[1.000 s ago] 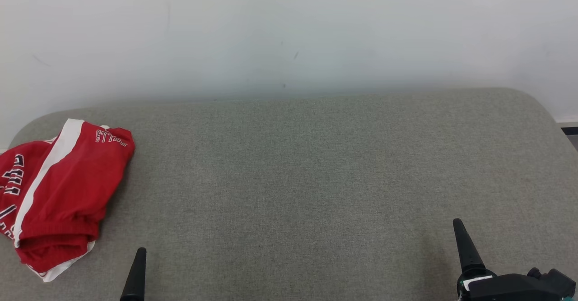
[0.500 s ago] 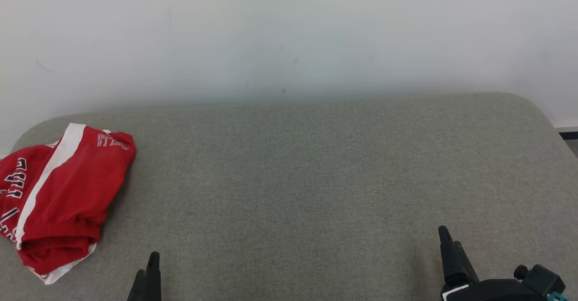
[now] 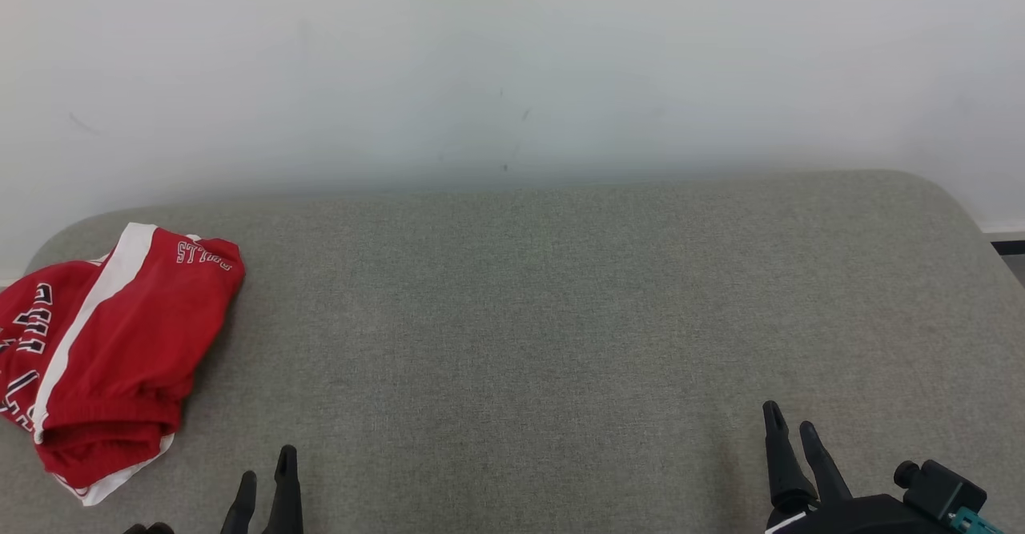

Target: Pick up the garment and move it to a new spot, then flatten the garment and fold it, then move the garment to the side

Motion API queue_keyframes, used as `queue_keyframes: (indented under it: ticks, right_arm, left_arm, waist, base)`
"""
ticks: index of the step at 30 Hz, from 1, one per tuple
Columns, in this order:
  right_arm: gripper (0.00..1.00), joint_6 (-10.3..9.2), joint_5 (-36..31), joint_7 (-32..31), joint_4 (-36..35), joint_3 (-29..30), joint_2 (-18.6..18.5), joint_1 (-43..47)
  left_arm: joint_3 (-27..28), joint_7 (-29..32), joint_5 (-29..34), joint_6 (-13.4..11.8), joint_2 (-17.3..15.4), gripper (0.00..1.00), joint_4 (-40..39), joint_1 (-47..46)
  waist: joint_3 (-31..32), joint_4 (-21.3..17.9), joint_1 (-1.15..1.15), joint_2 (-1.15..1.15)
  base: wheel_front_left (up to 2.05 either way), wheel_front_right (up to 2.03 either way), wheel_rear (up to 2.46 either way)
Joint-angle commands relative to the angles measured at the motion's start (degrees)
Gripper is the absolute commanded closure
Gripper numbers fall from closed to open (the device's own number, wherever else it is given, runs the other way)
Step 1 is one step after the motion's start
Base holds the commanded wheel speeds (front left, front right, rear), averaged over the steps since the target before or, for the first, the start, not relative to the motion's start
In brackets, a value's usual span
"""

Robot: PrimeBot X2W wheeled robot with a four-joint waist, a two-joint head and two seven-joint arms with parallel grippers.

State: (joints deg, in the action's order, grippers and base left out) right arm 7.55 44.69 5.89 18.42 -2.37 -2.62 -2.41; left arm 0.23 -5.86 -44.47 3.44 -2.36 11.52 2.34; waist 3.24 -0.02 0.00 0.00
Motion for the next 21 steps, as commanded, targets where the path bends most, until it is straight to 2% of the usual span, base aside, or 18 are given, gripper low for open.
queue_keyframes:
  ticks: [1,21]
  right_arm:
    - [0.0,-0.05,-2.0,0.5,-0.3,-0.2,-0.3,-0.9]
    - [0.0,-0.07,-13.8,3.7,1.5,-2.1,-0.3,-1.5]
  left_arm:
    - [-0.2,-0.6,2.1,-0.3,-0.4,0.0,-0.8,-0.1]
    - [-1.4,-3.7,15.8,-0.7,-0.5,0.0,-0.8,0.8]
  waist:
    - [0.1,0.0,0.0,0.0]
    - [1.0,-0.1,0.0,0.0]
  base:
    - [0.0,0.0,0.0]
    - [0.0,0.0,0.0]
